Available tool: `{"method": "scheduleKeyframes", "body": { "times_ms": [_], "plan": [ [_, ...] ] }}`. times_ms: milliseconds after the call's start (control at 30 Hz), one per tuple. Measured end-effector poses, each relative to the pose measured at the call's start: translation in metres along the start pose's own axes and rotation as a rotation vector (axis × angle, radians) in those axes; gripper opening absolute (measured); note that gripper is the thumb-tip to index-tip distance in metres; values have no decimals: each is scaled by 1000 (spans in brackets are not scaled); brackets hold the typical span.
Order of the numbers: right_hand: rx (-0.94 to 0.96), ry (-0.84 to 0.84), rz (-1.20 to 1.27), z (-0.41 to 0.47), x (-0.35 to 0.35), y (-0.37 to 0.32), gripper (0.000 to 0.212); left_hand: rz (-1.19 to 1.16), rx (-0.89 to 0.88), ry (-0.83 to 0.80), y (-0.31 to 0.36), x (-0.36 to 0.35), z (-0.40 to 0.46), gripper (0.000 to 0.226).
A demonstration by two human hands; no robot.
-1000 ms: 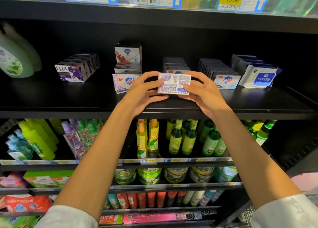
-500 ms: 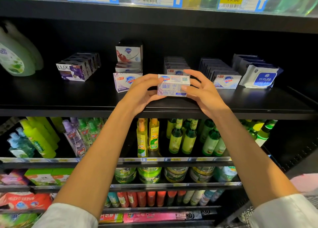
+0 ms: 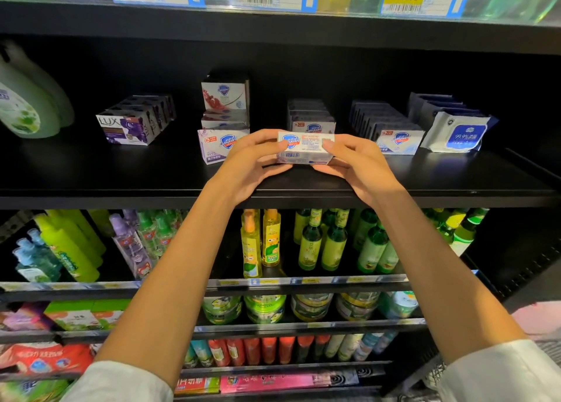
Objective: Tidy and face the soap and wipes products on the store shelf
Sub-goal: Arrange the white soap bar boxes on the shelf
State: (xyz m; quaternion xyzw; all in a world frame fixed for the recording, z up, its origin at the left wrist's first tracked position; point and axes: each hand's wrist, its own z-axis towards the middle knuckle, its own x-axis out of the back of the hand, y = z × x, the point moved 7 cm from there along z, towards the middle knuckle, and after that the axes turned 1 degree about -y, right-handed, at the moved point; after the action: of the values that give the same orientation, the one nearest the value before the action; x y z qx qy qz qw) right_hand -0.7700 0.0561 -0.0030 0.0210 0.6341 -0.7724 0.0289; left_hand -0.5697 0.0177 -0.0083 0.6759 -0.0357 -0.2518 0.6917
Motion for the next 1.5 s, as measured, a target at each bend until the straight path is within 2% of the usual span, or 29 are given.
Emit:
{"method": "scheduleKeyframes", "body": {
  "times_ms": [333,533,667,767,967,1067,1333,1500],
  "plan": [
    [55,33,-49,-2,5,-4,40,22,6,31,-2,2,4,28],
    [13,6,-39,-3,2,-3,54,43,11,53,-4,8,7,37],
    [-43,32,50,-4,-1,-3,45,31,-7,42,-4,9,7,39],
    [-58,37,-8,-4,-5,-3,40,37,-27,26,-2,8,6,43],
    [-43,52,2,-4,0,-2,36,27,-49,-12,2,4,2,57],
    [-26,35,4,-5,1,-2,42,39,-47,-6,1,2,1,60],
    [14,35,-45,-4,1,-3,44,168,-69,-30,2,-3,-2,49],
    [21,55,-16,-4,0,-4,48,174,-117,47,7,3,-4,46]
  ]
}}
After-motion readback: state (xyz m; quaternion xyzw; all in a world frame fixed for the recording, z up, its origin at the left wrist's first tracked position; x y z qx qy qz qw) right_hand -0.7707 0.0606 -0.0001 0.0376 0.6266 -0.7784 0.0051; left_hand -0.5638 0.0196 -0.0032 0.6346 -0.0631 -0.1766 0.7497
